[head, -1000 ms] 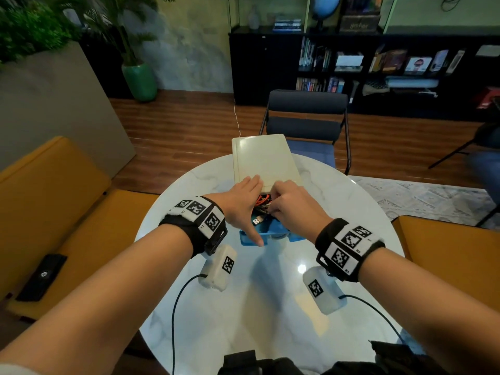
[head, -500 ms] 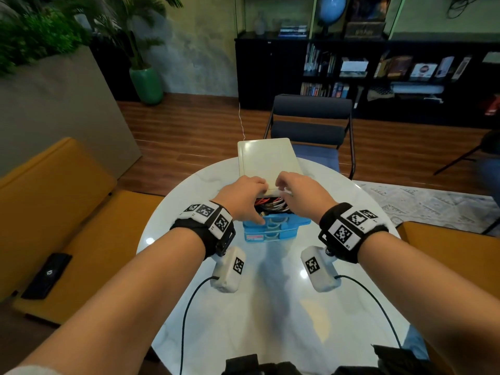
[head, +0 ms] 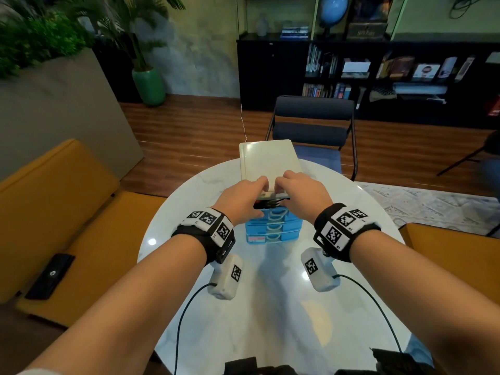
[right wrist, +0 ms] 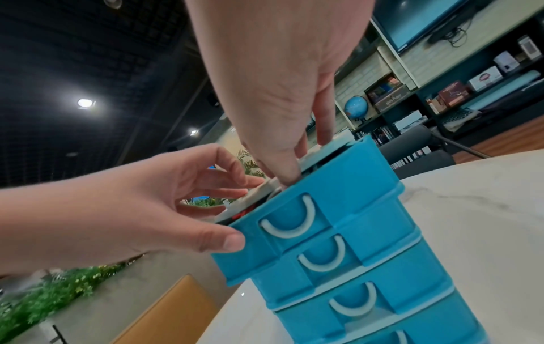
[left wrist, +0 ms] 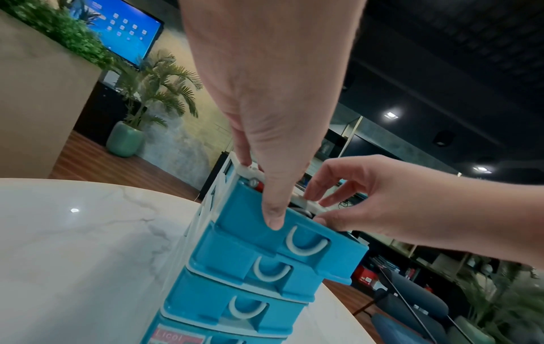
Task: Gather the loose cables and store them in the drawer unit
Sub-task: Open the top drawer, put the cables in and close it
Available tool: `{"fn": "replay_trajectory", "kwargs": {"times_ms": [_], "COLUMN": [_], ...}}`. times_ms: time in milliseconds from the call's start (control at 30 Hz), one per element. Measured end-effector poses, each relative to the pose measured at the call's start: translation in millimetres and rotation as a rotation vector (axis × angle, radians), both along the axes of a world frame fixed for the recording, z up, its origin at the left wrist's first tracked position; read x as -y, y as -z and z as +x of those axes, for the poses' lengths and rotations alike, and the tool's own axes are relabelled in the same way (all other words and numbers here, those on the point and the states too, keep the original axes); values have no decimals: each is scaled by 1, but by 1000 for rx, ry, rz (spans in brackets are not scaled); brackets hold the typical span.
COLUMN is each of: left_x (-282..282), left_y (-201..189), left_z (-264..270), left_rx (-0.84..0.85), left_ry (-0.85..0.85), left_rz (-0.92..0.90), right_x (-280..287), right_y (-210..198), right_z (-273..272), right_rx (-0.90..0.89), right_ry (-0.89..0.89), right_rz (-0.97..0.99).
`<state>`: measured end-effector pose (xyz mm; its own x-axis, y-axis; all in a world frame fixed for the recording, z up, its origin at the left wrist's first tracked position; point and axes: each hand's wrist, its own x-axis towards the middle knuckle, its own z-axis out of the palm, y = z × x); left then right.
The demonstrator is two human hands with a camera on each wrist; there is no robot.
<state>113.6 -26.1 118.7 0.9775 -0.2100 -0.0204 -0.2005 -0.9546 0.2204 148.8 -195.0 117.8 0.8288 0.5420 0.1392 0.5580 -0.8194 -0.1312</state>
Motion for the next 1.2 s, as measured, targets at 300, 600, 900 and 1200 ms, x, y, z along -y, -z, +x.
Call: {"fn": "replay_trajectory", "kwargs": {"times_ms": [300, 600, 900, 1200], "left_x": [-2, 11, -24, -42], "left_y": [6, 15, 11, 26], "left_z": [2, 4, -8, -21], "left_rx": [60, 258, 11, 70], "left_ry": [-14, -9, -35, -85], "left_rz": [-3, 76, -347, -347], "right_x": [-5, 0, 7, 5], "right_y": [-3, -4, -7, -5], "right_z": [2, -9, -5, -9], "right_rx": [18, -146, -175, -105], "right_ry": [28, 59, 42, -25], "right_rz": [-34, 23, 76, 67]}}
